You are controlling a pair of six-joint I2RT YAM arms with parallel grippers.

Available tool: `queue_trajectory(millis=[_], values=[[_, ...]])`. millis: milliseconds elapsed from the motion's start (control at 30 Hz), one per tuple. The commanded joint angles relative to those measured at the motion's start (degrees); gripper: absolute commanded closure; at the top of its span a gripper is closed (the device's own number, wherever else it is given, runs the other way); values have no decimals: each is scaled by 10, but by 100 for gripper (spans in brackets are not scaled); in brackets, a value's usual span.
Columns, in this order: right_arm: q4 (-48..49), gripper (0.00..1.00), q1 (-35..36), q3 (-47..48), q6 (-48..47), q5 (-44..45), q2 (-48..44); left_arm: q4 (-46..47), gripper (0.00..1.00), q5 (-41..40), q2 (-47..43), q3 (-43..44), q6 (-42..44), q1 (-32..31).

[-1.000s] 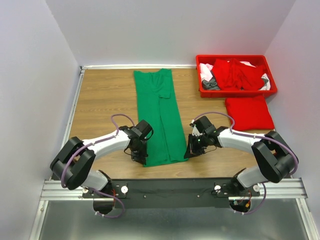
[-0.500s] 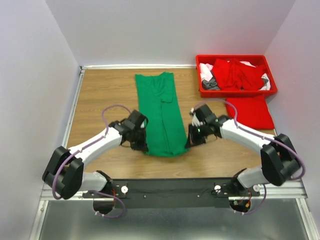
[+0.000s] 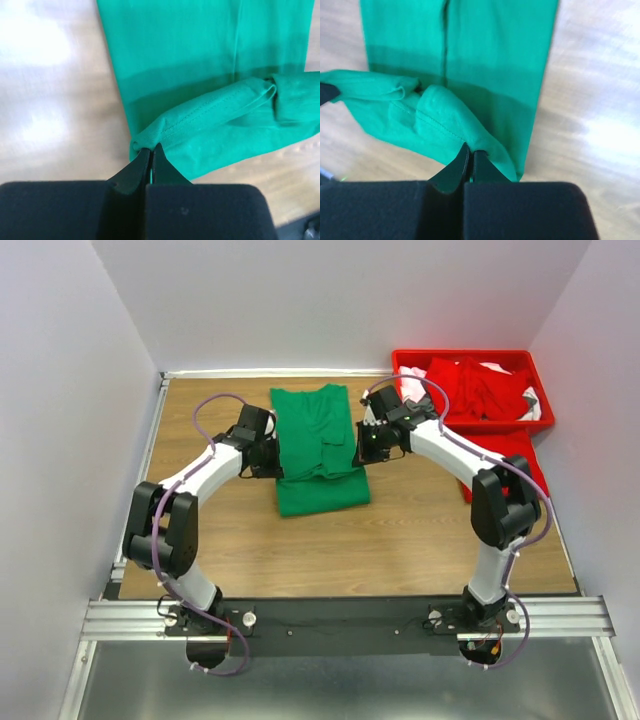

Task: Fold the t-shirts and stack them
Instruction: Fold the tshirt

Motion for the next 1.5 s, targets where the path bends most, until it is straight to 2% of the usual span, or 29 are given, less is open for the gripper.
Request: queue_trajectory(millis=[0,667,867,967,1000,1033,1067,1100,1133,1167,1267,1333,1433,1467], values=[[-13,99,-12,44,-35,41,42,43,100,-13,29,30,47,19],[-13,99,-46,174,-67,52,165,100,100,-31,142,114,68,47],[-2,99,-47,186,-71,57,200,121,100,-30,166,103,65,49],[1,95,-47,185,-73,59,209,123,87,-30,171,95,60,50],[2,92,-47,185,-74,59,211,123,72,-32,172,92,59,50],[2,87,-48,186,-75,59,210,123,63,-33,167,91,60,49],[1,76,-47,188,-81,51,207,121,52,-34,162,90,57,50],[1,70,-47,187,-82,48,203,121,34,-38,156,89,55,50],[1,64,-47,185,-83,48,195,121,30,-41,138,88,55,50],[2,54,-45,181,-82,51,173,118,26,-45,127,89,54,50],[2,42,-38,167,-78,73,126,103,25,-58,77,87,44,48],[7,42,-29,152,-75,87,104,99,26,-60,37,73,27,42],[15,43,-1,134,-71,92,75,101,35,-65,-9,46,-4,6],[24,43,6,119,-64,90,71,106,41,-64,-19,23,-12,-5]])
